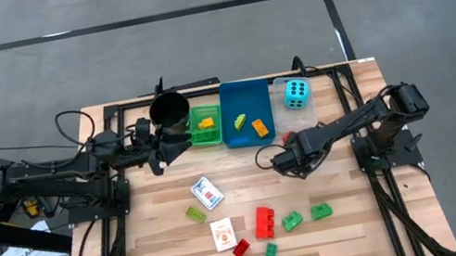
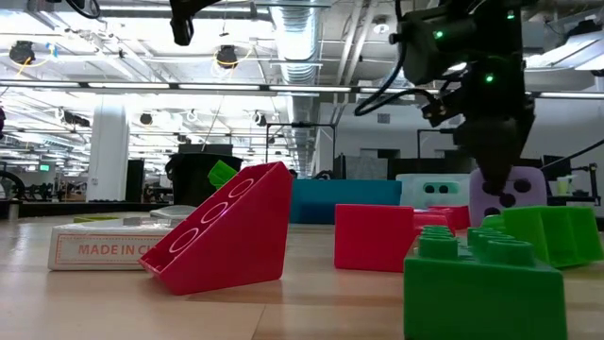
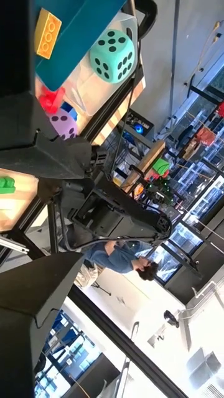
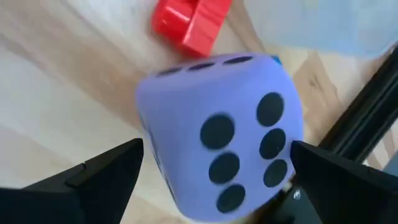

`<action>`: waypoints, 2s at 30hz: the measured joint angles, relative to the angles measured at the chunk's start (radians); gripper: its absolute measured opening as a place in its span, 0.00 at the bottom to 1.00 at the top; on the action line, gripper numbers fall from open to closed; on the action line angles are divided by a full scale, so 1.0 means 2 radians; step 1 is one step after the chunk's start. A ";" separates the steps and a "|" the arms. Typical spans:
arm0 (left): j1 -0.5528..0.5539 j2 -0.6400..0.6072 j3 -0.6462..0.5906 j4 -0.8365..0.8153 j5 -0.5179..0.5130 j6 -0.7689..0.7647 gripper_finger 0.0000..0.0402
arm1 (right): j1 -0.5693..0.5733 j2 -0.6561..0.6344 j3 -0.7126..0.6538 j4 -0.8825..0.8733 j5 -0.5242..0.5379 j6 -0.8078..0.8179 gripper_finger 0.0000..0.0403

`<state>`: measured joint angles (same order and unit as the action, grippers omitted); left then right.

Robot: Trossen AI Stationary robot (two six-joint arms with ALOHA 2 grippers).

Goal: Pick & Place Toys
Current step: Put the purple dice into the white transparent bin

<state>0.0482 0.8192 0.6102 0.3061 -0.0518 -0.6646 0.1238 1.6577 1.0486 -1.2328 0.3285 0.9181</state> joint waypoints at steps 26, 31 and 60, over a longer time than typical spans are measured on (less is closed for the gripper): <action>0.000 0.000 0.000 0.000 0.000 -0.003 0.49 | -0.039 -0.001 -0.033 0.019 0.006 0.014 0.95; -0.002 0.000 0.000 0.000 0.000 -0.003 0.49 | -0.036 -0.001 -0.033 0.019 0.004 0.042 0.87; -0.002 0.000 0.000 0.000 0.000 -0.003 0.49 | -0.031 0.000 0.145 -0.151 0.063 0.122 0.47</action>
<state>0.0441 0.8188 0.6102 0.3065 -0.0521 -0.6712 0.0620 1.6577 1.3394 -1.5347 0.4537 1.1629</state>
